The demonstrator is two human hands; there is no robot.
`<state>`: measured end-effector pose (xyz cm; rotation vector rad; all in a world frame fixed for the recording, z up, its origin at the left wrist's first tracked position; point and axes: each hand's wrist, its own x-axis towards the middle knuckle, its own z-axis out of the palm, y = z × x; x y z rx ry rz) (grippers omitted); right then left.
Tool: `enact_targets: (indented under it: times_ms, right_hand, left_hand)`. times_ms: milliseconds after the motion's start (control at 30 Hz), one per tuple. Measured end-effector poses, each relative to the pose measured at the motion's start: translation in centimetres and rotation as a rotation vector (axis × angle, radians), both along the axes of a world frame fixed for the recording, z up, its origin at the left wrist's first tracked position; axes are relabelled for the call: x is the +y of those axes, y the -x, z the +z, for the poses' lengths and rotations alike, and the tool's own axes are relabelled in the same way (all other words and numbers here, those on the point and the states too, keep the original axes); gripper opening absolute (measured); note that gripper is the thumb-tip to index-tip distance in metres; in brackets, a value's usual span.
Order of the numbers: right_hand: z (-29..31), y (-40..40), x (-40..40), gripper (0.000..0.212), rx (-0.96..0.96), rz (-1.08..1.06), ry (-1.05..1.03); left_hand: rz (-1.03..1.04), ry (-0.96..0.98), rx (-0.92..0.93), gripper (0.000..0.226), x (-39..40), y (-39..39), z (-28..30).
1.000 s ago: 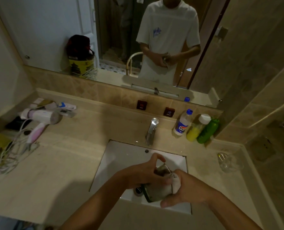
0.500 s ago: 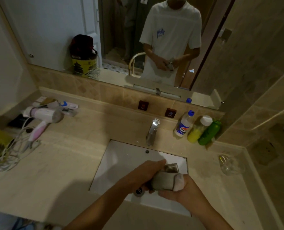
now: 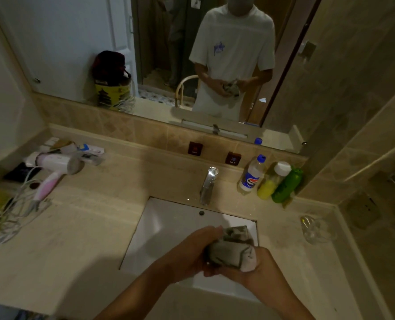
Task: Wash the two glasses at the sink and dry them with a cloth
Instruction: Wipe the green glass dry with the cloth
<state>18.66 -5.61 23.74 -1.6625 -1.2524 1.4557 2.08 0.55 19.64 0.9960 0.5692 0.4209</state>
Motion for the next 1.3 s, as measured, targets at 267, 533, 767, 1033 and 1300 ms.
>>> enact_targets:
  times_ms: [267,533,767,1033,1300]
  right_hand:
    - [0.8,-2.3,-0.2,0.044,0.172,0.024,-0.067]
    - [2.0,0.2,-1.8,0.026,-0.146,0.108,-0.127]
    - [1.0,0.1,-0.7,0.059,-0.367,0.219,-0.099]
    - [0.3,-3.9,-0.1,0.041,0.172,0.041,0.067]
    - [-3.1,-9.9,-1.4,0.029,0.642,-0.237,0.064]
  left_hand:
    - [0.056,-0.335,0.135,0.035,-0.2,1.0,1.0]
    - [0.089,0.301,0.013,0.054,-1.0,0.6,0.4]
    - [0.113,0.131,0.028,0.045,-0.5,0.5,0.4]
    - [0.181,-0.06,0.126,0.046,-1.0,-2.1,-1.4]
    - [0.424,0.174,0.138,0.06,-3.1,-4.0,-3.7]
